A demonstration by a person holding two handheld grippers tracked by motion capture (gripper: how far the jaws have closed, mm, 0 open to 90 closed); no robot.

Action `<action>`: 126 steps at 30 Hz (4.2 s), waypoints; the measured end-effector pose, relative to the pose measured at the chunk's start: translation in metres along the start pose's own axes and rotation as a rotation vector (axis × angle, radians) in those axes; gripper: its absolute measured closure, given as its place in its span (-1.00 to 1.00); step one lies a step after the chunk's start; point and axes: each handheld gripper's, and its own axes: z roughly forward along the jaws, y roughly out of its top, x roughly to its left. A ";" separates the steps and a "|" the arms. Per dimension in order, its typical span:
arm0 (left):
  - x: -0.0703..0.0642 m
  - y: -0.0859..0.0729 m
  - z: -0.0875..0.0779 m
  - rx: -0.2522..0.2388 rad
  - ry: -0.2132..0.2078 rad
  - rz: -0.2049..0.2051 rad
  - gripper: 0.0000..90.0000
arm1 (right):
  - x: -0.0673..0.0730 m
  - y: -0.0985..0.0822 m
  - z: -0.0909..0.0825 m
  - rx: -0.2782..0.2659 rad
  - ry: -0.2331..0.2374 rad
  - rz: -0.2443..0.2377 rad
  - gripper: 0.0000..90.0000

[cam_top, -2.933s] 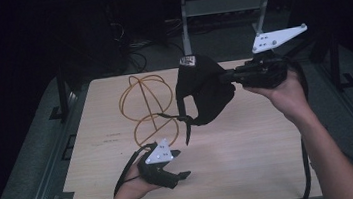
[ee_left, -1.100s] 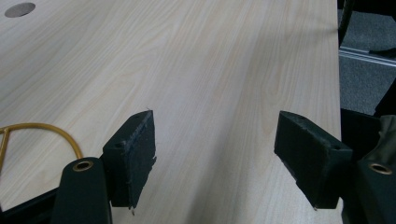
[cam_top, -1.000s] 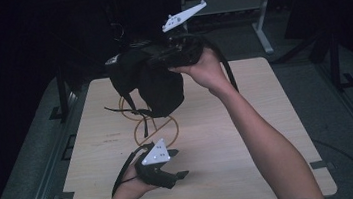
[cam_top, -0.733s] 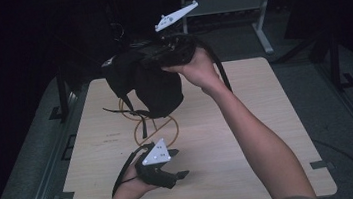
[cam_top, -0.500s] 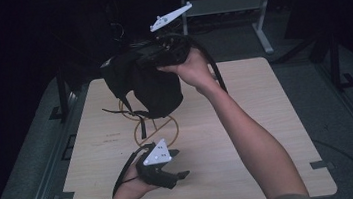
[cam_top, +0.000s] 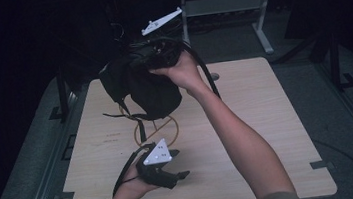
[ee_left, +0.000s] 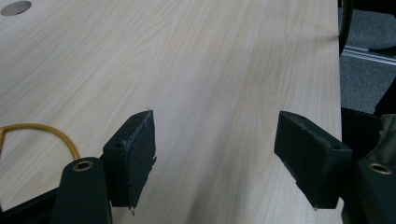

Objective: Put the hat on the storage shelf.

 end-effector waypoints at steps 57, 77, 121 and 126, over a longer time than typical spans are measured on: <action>0.002 -0.004 -0.002 -0.016 0.003 -0.035 -0.38 | -0.004 -0.027 -0.040 -0.018 -0.065 0.064 -0.25; 0.002 -0.004 -0.001 -0.010 0.008 -0.023 -0.44 | -0.009 -0.057 -0.081 -0.008 -0.116 0.098 -0.41; -0.003 -0.003 0.006 0.014 0.005 -0.026 -0.49 | -0.010 -0.147 -0.154 -0.014 -0.184 0.197 -0.52; -0.003 -0.004 0.007 0.019 0.003 -0.020 -0.49 | -0.008 -0.157 -0.161 -0.013 -0.195 0.206 -0.53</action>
